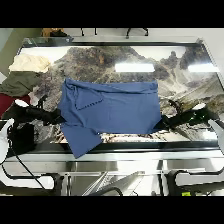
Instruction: Fold the shirts.
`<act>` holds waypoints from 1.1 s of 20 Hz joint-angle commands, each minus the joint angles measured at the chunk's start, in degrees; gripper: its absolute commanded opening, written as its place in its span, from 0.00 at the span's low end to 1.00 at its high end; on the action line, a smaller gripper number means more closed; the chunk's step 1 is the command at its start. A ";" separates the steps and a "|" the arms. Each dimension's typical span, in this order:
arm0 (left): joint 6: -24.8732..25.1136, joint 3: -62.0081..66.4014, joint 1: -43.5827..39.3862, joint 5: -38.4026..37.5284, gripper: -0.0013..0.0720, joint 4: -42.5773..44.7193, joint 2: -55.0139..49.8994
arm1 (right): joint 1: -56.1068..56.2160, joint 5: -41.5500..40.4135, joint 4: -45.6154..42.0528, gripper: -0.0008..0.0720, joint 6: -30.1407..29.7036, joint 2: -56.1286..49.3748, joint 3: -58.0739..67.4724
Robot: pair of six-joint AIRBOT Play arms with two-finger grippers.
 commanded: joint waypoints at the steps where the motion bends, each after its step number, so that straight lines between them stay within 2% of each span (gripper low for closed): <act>1: 2.82 3.17 -0.33 -3.06 0.04 -8.50 4.81 | 0.00 -0.55 3.54 0.04 -2.14 3.63 1.46; 4: 4.76 13.70 0.20 -8.52 0.04 -20.35 15.45 | -2.05 0.09 16.15 0.04 -5.77 10.71 11.80; 6: 4.59 26.12 1.90 -11.04 0.04 -28.30 22.67 | -5.68 0.00 26.25 0.04 -7.43 16.61 24.98; 8: 3.93 40.24 5.44 -10.27 0.04 -35.85 28.96 | -10.75 -2.08 34.10 0.04 -7.98 21.68 39.71; 10: 3.21 54.12 10.64 -8.72 0.04 -39.67 33.42 | -15.76 -6.29 34.95 0.04 -7.96 26.08 52.04; 12: 1.92 63.41 17.35 -7.17 0.04 -38.45 37.42 | -19.43 -8.68 34.53 0.04 -7.98 29.29 59.58; 14: 1.57 65.46 24.24 -6.36 0.04 -37.88 41.05 | -21.14 -10.45 31.10 0.04 -7.96 31.10 63.45; 17: 1.66 58.21 28.26 -5.40 0.04 -37.51 44.06 | -21.18 -8.94 27.06 0.04 -7.69 29.75 63.78; 20: 3.23 48.63 27.76 -5.75 0.04 -37.99 42.03 | -21.05 -4.37 31.71 0.04 -7.72 22.75 60.85; 22: 5.05 43.34 22.95 -6.38 0.04 -37.46 38.69 | -18.05 -1.55 34.58 0.04 -7.78 17.75 55.65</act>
